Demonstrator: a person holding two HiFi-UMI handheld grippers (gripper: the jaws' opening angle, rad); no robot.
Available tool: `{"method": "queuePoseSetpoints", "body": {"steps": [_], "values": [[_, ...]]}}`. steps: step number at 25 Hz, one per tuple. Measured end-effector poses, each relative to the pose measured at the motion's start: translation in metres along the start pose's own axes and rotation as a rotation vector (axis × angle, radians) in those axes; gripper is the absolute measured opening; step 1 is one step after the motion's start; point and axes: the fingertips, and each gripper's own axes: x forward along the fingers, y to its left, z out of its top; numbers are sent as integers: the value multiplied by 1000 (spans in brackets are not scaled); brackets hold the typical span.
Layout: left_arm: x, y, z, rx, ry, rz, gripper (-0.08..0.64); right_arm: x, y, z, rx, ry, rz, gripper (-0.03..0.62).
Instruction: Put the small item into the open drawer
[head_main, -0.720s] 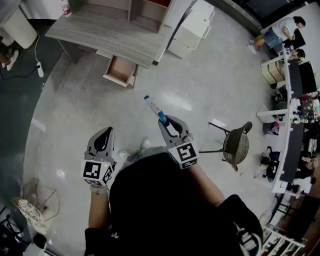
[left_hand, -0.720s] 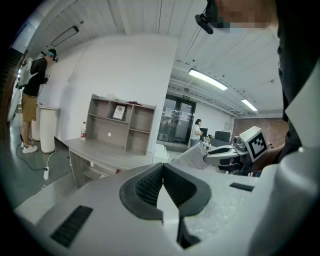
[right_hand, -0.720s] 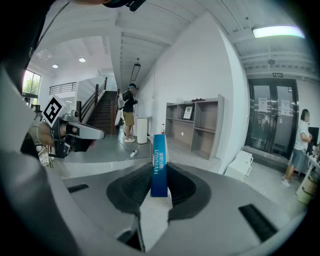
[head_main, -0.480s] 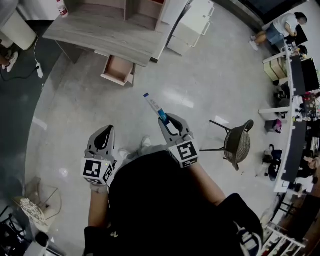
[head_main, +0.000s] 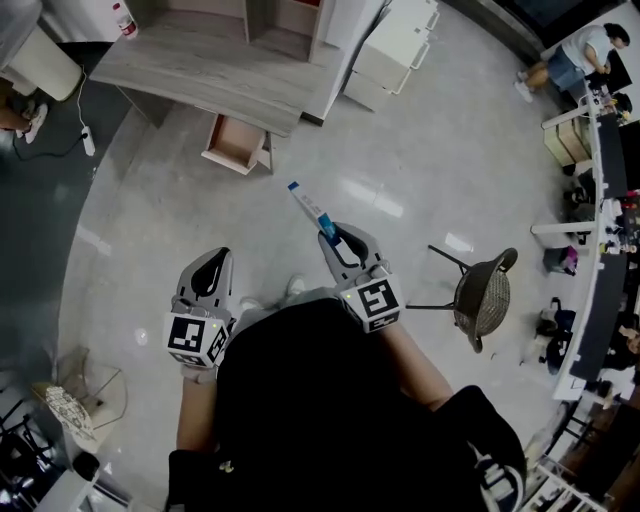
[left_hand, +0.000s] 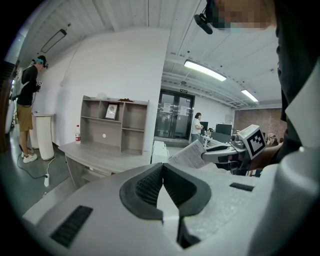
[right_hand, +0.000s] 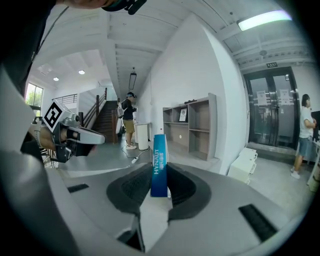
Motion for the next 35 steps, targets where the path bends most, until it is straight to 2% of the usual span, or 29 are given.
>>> {"method": "queuePoseSetpoints", "body": {"steps": [8, 16, 35], "values": [[16, -3, 8, 13, 0, 38, 3, 8, -19, 5, 10, -39, 22, 97], [26, 30, 8, -4, 2, 49, 3, 40, -19, 14, 8, -35, 36, 97], [33, 226, 39, -42, -21, -23, 3, 215, 29, 69, -30, 52, -35, 98]]}}
